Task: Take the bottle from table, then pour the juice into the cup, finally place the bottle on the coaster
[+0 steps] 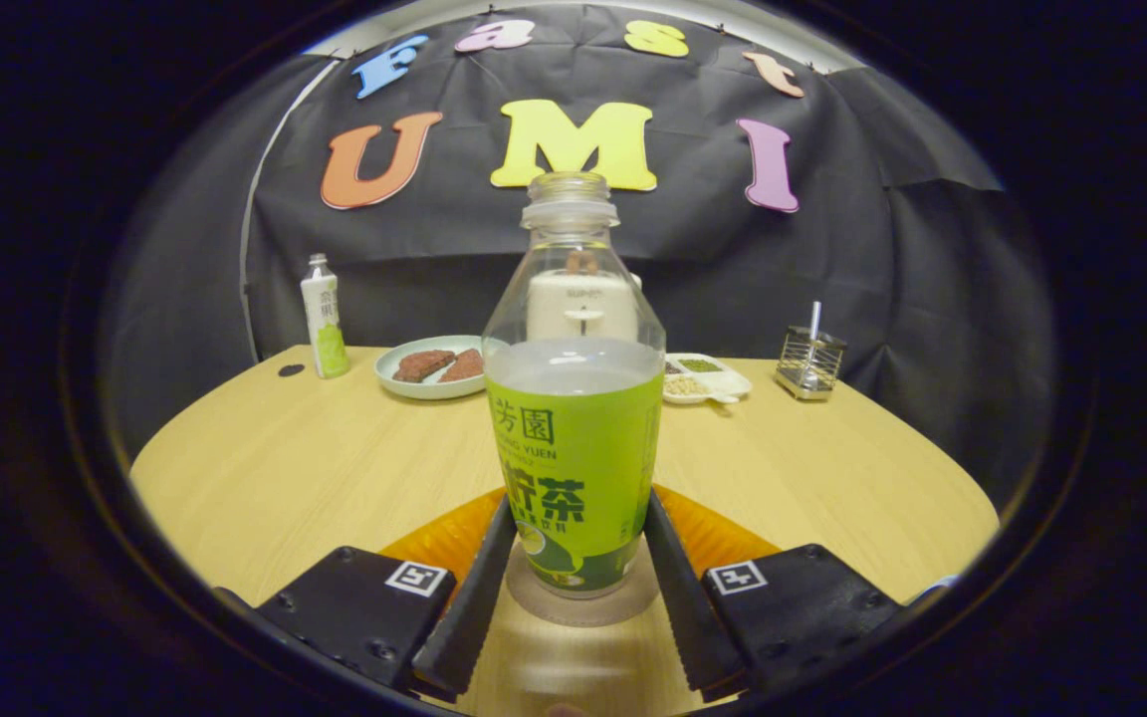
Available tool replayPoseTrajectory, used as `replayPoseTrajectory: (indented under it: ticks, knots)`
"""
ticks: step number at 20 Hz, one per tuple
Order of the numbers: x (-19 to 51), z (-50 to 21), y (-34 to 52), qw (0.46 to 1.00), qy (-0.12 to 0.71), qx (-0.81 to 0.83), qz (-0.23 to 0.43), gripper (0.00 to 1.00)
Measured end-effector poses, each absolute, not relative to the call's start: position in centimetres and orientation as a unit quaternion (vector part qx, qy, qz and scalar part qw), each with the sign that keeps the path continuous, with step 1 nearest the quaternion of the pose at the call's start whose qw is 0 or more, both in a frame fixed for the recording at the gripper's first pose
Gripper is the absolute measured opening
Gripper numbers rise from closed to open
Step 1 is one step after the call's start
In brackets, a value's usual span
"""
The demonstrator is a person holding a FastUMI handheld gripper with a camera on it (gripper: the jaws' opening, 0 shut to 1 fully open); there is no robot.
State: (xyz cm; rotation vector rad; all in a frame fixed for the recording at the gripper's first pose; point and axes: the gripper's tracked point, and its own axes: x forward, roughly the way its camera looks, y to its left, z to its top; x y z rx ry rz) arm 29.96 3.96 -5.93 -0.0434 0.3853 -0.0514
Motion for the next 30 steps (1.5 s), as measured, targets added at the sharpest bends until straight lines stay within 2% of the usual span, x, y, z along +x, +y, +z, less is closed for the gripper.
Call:
replayPoseTrajectory:
  ticks: [9,15,24,30]
  knots:
    - [28.7,-6.4,5.4,0.978,0.209,0.015,0.006,0.92]
    - [26.5,-5.3,4.7,0.981,0.193,0.013,-0.010,0.97]
    - [17.3,-1.0,5.8,0.993,0.114,-0.007,-0.001,0.99]
    - [9.8,-0.7,5.8,0.997,0.080,-0.007,0.001,0.99]
